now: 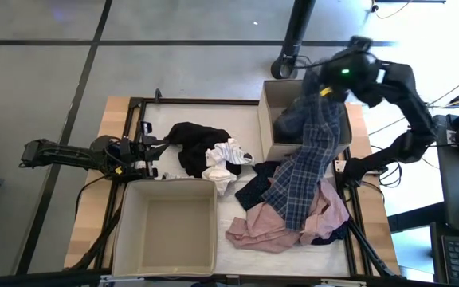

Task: Sort clothes
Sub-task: Put the blue checkered polo shirt into the right laundry organizer

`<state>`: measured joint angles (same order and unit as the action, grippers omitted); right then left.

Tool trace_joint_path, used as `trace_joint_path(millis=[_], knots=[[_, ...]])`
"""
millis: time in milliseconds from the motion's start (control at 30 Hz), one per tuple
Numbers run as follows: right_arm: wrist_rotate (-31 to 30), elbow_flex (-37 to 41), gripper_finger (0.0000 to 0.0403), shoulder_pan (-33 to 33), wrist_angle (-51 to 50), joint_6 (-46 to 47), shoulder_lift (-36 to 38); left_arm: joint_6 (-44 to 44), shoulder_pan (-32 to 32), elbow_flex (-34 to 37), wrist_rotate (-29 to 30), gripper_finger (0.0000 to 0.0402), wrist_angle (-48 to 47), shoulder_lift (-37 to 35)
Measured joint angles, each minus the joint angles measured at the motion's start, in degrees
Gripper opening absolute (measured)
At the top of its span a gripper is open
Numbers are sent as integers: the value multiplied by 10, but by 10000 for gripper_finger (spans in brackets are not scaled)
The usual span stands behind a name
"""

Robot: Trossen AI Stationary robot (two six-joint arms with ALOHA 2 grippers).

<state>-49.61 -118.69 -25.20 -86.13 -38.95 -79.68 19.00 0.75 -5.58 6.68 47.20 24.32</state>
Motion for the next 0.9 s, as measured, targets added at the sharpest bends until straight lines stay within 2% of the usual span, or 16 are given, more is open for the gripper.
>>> trace_joint_path(millis=[167,333,633,800,900], knots=[[69,121,12,-16,6,12,1,1,0,0,0,31,0,0],[123,247,12,-15,54,11,1,1,0,0,0,31,0,0],[143,406,12,-15,175,10,1,3,0,0,0,31,3,0],[143,457,13,-15,218,11,1,12,0,0,0,31,3,0],[143,464,28,-15,223,11,1,12,0,0,0,31,2,0]])
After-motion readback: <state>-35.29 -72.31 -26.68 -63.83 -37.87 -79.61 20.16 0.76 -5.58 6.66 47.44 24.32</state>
